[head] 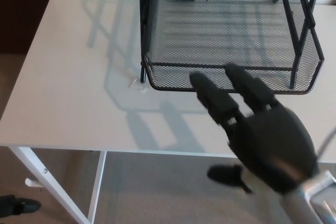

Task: The robot walk towards a table in front and then pushes a layer of a file tray back to its original position using its right hand

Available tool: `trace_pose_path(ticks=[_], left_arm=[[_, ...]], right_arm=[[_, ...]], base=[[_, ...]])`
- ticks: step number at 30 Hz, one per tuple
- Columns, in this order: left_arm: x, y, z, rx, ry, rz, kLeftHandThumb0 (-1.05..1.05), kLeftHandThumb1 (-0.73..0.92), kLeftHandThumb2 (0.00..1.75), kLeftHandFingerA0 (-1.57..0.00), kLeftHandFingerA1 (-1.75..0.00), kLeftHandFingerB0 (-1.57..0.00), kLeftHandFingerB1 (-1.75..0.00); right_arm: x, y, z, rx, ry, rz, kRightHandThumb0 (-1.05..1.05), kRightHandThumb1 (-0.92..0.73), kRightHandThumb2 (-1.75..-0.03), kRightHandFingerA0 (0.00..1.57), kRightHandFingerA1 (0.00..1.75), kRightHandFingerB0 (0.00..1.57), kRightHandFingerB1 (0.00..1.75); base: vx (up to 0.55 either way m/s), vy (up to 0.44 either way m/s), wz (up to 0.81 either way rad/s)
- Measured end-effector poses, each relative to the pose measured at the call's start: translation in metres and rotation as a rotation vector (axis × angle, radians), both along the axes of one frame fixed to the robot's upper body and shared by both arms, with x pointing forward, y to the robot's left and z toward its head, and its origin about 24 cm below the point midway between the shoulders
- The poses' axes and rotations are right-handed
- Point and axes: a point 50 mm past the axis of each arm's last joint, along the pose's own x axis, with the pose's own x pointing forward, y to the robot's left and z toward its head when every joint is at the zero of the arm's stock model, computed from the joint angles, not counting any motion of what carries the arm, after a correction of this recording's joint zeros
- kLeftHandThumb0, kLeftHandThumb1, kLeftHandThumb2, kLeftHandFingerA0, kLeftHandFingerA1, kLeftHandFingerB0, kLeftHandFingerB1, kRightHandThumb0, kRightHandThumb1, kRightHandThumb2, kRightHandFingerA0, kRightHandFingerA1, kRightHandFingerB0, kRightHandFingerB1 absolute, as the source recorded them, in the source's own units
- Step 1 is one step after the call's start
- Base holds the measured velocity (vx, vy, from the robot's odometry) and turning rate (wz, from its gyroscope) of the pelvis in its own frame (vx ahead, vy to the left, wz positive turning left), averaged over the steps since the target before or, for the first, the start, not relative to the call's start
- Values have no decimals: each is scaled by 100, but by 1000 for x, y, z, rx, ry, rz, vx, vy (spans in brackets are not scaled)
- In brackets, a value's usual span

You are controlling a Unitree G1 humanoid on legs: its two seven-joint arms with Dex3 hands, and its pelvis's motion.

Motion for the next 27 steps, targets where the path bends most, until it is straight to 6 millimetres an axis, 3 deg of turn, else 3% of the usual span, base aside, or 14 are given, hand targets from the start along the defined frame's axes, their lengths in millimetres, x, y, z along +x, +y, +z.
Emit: trace_pose_path(ticks=[3, 9, 10, 11, 16, 22, 24, 25, 26, 27], left_arm=[[-2, 0, -1, 0, 8, 0, -48, 39, 69, -63, -51, -53, -47], [-4, 1, -3, -1, 17, 4, -47, 40, 68, -62, -50, -52, -47], [-4, 1, -3, -1, 18, 5, -46, 40, 68, -63, -50, -53, -47], [-4, 1, -3, -1, 19, 6, -46, 40, 68, -62, -50, -52, -47], [-5, 1, -4, -1, 22, 8, -46, 40, 68, -61, -50, -50, -46], [-5, 1, -4, -3, 22, 9, -47, 41, 69, -61, -50, -50, -46], [-5, 1, -4, -3, 21, 9, -46, 40, 68, -61, -50, -52, -47], [-4, 1, -4, -3, 20, 9, -38, 46, 55, -66, -41, -56, -38], [-4, 1, -4, -3, 20, 10, -38, 46, 55, -66, -41, -56, -38], [-4, 1, -4, -3, 19, 10, -45, 40, 68, -62, -50, -52, -47]], right_arm=[[-23, -11, 1, 40, 22, 3, -73, -47, -77, 0, 0, 0, 3], [-49, -38, -10, 102, 106, -75, -71, -47, -77, 0, 0, 2, 6], [-52, -42, -13, 109, 119, -94, -64, -42, -74, 0, 3, 4, 11], [-54, -47, -17, 118, 138, -115, -53, -40, -79, 0, 24, 2, 29], [-54, -72, -52, 121, 248, -238, -61, -41, -78, 1, 25, 3, 29], [-47, -95, -93, 94, 374, -343, -81, -50, -82, 0, 12, 0, 2], [-43, -105, -107, 90, 423, -389, -82, -52, -85, 0, 18, 0, 4], [-42, -109, -112, 92, 440, -406, -81, -51, -86, 0, 22, 0, 7], [-39, -115, -119, 97, 468, -437, -81, -51, -86, 0, 22, 0, 7], [-38, -120, -124, 100, 486, -460, -81, -52, -86, 0, 23, 0, 7]], base=[[0, 0, 0], [0, 0, 0], [0, 0, 0], [0, 0, 0], [0, 0, 0], [0, 0, 0], [0, 0, 0], [0, 0, 0], [0, 0, 0], [0, 0, 0]])
